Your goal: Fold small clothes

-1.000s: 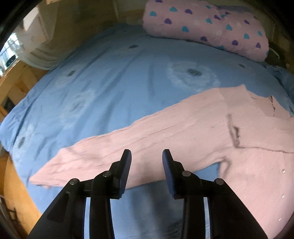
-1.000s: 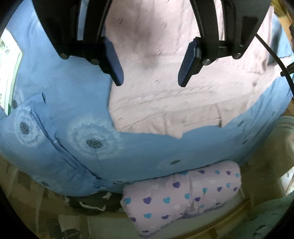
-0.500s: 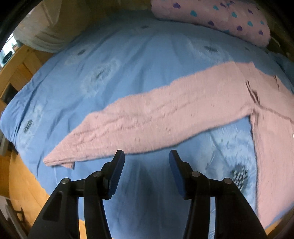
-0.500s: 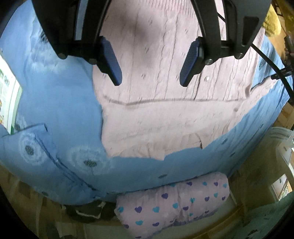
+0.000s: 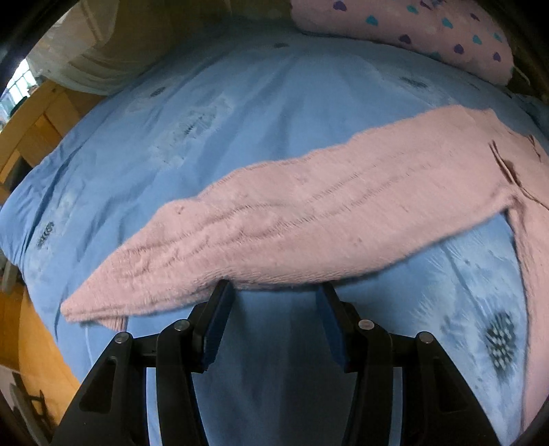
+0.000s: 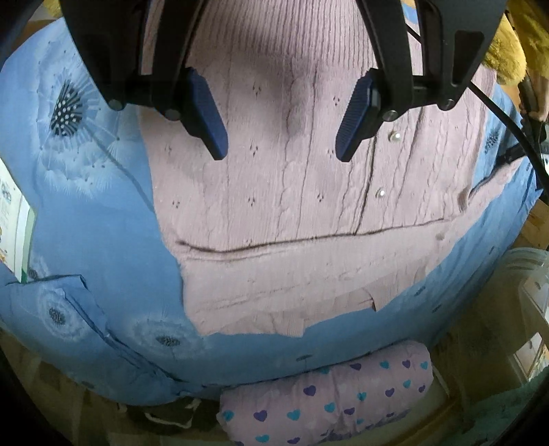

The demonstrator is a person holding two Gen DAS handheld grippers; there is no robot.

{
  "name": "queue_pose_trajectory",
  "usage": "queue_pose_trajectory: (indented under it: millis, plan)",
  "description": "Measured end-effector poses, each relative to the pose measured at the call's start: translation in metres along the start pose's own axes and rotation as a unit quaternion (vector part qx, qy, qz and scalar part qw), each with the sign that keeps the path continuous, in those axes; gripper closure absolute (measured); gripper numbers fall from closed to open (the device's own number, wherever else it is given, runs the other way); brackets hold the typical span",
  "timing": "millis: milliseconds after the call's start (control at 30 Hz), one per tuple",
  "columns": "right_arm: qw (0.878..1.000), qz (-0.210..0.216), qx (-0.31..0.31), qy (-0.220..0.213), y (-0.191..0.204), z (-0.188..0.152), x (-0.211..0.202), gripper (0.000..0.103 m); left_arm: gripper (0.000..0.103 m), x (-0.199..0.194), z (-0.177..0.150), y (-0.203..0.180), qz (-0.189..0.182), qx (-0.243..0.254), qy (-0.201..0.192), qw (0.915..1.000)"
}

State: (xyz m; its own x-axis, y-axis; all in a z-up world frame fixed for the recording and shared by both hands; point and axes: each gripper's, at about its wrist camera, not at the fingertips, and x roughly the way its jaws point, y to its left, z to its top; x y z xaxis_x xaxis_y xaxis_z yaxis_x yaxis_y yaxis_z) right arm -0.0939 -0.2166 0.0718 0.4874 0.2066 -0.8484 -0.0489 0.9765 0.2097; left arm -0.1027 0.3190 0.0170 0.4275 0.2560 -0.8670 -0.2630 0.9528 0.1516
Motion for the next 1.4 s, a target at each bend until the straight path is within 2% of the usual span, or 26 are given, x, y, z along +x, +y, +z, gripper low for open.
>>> queue_pose_trajectory:
  millis: [200,233,300,333,467,567,667,900,1100,1400]
  plan:
    - [1.000,-0.001,0.005,0.009,0.003,-0.005,0.007,0.034,0.058,0.009,0.004,0.001,0.008,-0.004,-0.022,0.9997]
    - [1.000,0.000,0.006,0.009,0.003,-0.005,0.008,0.034,0.062,0.009,0.004,0.000,0.014,-0.002,-0.027,0.9995]
    - [1.000,0.002,0.007,0.010,0.005,-0.006,0.009,0.034,0.087,0.008,0.004,-0.002,0.035,0.002,-0.032,0.9989]
    - [1.000,0.004,0.006,0.010,0.006,-0.006,0.010,0.034,0.103,0.008,0.004,-0.001,0.042,-0.001,-0.032,0.9986]
    - [1.000,0.008,-0.001,0.009,0.010,-0.008,0.009,0.034,0.103,-0.002,0.010,0.015,0.013,-0.054,-0.043,0.9976]
    - [1.000,0.013,-0.002,0.007,0.009,-0.009,0.008,0.034,0.103,-0.029,0.019,0.024,-0.004,-0.087,-0.085,0.9925]
    - [1.000,0.020,0.002,0.005,0.007,-0.009,0.007,0.034,0.103,-0.059,0.032,0.023,-0.012,-0.097,-0.123,0.9876]
    - [0.999,0.035,0.013,-0.002,0.000,-0.012,0.003,0.034,0.103,-0.122,0.068,0.013,-0.092,-0.129,-0.193,0.9682]
    - [0.998,0.048,0.026,-0.010,-0.009,-0.013,-0.002,0.034,0.103,-0.163,0.087,-0.021,-0.172,-0.137,-0.228,0.9485]
    - [0.997,0.061,0.042,-0.020,-0.024,-0.016,-0.006,0.034,0.103,-0.209,0.117,-0.107,-0.250,-0.096,-0.255,0.9293]
